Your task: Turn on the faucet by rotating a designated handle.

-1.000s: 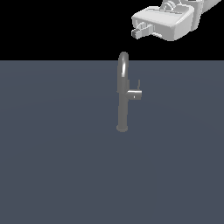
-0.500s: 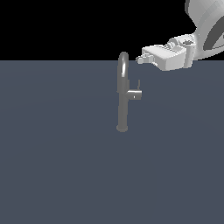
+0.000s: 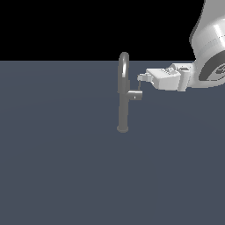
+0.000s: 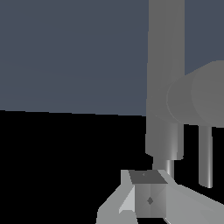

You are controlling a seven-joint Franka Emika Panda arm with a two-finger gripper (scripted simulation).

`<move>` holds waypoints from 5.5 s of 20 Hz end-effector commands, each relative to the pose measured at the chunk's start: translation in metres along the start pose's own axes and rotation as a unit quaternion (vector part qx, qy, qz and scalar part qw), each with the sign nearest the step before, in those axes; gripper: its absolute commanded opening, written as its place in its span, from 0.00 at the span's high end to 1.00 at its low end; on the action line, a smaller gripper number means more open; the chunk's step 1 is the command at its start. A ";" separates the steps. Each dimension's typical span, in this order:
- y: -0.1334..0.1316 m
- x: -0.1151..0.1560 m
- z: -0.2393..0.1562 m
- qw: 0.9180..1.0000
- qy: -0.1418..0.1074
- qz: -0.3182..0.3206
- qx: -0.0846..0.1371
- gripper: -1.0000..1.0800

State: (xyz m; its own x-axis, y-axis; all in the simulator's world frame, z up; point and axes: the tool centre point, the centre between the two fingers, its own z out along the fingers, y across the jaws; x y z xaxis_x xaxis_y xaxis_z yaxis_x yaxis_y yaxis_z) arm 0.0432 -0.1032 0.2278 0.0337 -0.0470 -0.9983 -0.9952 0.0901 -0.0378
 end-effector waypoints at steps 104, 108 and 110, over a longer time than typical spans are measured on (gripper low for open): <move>0.071 0.064 -0.005 0.998 -0.059 0.016 -0.010 1.00; 0.061 0.070 0.000 0.998 -0.056 0.017 -0.007 1.00; 0.054 0.074 0.001 0.999 -0.051 0.018 -0.003 1.00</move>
State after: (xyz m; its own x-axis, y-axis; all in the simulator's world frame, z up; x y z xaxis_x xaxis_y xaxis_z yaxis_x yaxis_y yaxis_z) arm -0.0280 -0.1016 0.1624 -0.0031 0.0893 -0.9960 -0.9986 0.0516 0.0078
